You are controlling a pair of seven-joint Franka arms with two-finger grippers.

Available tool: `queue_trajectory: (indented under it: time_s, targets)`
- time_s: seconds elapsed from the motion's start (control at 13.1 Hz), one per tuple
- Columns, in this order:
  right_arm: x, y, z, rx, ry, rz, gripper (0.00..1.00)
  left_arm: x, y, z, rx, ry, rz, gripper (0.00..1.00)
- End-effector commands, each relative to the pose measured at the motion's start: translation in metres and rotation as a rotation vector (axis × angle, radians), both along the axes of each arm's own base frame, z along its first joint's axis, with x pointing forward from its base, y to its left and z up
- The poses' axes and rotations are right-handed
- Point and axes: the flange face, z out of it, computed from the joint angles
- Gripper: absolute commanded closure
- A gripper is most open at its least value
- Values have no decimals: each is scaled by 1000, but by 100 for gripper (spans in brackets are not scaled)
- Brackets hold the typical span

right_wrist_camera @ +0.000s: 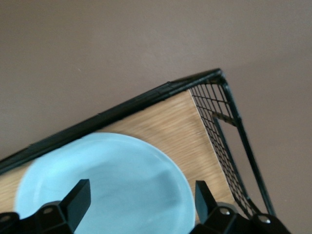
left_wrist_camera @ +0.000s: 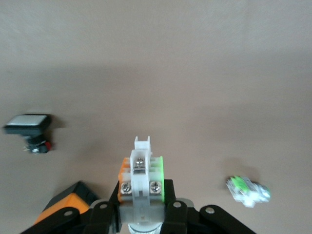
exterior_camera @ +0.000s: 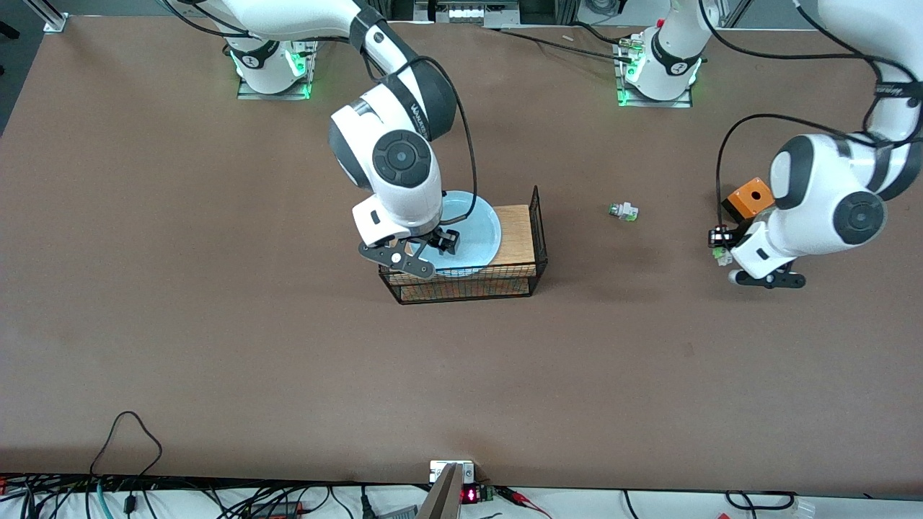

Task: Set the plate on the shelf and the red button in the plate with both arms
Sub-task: 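Lower the plate into the basket while the left gripper grasps the button, then open and withdraw the right gripper while the left gripper lifts the button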

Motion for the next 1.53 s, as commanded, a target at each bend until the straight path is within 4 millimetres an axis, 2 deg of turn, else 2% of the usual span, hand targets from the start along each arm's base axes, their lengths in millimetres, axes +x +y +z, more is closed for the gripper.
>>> queue_trajectory:
  time_s: [0.0,0.15,0.38,0.53,0.69,0.84,1.07,1.22,1.45]
  targets:
    - [1,9,33,57,-38,-53,2,29,-22,83,-13,-12,-46,100]
    - [3,8,46,72,-52,-56,1,37,-41,118,-24,-45,-77,100]
    - [3,-8,86,99,-68,-65,0,42,-82,158,-44,-93,-135,100]
    - [-5,-19,99,48,-44,19,0,40,-112,172,-57,-110,-161,100]
    - [3,-52,114,-22,-38,157,0,34,-145,176,-72,-115,-189,100]
    - [24,-107,137,-31,-19,249,0,23,-187,179,-80,-115,-188,100]
    - [58,-226,166,-31,30,399,0,5,-259,175,-86,-96,-140,100]
    - [69,-301,176,-27,67,447,0,-2,-301,165,-85,-80,-111,100]
    - [85,-413,167,11,120,444,0,-3,-350,147,-91,-55,-56,100]
